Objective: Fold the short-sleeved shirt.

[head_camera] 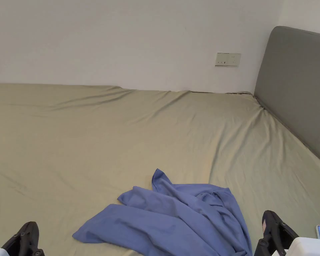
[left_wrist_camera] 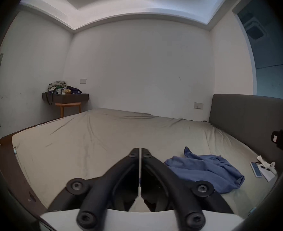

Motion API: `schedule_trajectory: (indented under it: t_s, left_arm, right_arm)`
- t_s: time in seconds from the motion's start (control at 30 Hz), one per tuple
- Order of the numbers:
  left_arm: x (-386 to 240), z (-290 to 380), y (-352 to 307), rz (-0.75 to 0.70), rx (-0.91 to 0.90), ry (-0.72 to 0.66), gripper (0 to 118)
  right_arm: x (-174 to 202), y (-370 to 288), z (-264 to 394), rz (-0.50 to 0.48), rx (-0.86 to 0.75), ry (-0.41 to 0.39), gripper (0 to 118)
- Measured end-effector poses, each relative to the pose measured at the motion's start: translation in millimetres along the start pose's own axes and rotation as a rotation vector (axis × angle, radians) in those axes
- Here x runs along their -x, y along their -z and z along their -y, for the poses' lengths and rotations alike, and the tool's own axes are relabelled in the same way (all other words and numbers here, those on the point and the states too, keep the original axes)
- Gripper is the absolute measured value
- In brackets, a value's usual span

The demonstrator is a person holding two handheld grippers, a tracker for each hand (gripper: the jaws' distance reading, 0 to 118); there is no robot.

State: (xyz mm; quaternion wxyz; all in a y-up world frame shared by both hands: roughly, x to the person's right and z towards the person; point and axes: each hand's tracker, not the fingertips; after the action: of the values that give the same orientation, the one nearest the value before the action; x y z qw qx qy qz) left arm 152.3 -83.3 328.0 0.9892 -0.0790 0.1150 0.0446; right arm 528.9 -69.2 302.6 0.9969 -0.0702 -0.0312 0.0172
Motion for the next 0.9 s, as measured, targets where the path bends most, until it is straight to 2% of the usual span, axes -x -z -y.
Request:
schedule_trajectory:
  t_s: [0.13, 0.2, 0.27, 0.43, 0.5, 0.57, 0.6, 0.63, 0.67, 0.7, 0.73, 0.77, 0.9]
  left_arm:
    - [0.8, -17.3, 21.6, 0.039, 0.032, -0.003, 0]
    - [0.7, -35.2, 52.3, 0.085, 0.120, 0.025, 0]
    - [0.1, -47.4, 93.9, 0.122, 0.292, 0.051, 0]
    - [-2.9, -40.1, 214.2, 0.245, 0.857, -0.026, 0]
    - [-4.2, -24.1, 246.9, 0.262, 0.995, -0.008, 0]
    - [-3.6, -12.6, 270.4, 0.271, 1.083, -0.057, 3]
    - [-3.1, -7.3, 281.7, 0.265, 1.140, -0.050, 25]
    - [-2.2, 2.0, 288.5, 0.273, 1.182, -0.057, 69]
    - [-3.4, 9.7, 294.3, 0.298, 1.204, -0.042, 118]
    - [-2.5, 11.7, 299.6, 0.344, 1.163, -0.080, 115]
    - [-4.2, 17.8, 305.6, 0.309, 1.154, -0.045, 107]
    - [-8.2, 23.8, 302.9, 0.292, 1.148, -0.027, 105]
    - [-20.6, 53.9, 320.9, 0.268, 1.227, 0.069, 111]
  right_arm:
    - [1.5, 6.7, -2.4, 0.003, 0.007, -0.011, 2]
    - [2.5, 13.0, -3.3, 0.003, 0.018, -0.019, 2]
    - [4.7, 19.2, -3.9, 0.004, 0.031, -0.025, 2]
    - [9.9, 34.1, -1.6, -0.006, 0.057, -0.018, 2]
    - [12.3, 40.0, 0.3, -0.004, 0.069, -0.018, 2]
    - [12.8, 45.2, 2.2, -0.006, 0.081, -0.013, 2]
    - [13.2, 47.8, 3.0, -0.007, 0.086, -0.013, 2]
    - [13.9, 50.7, 4.1, -0.006, 0.091, -0.015, 2]
    - [14.3, 52.9, 5.1, -0.005, 0.095, -0.020, 2]
    - [14.5, 55.5, 6.2, -0.004, 0.101, -0.024, 2]
    - [14.5, 58.0, 7.0, -0.005, 0.106, -0.025, 2]
    - [14.5, 60.2, 7.8, -0.006, 0.110, -0.025, 2]
    - [14.9, 67.7, 12.1, -0.004, 0.129, -0.020, 2]
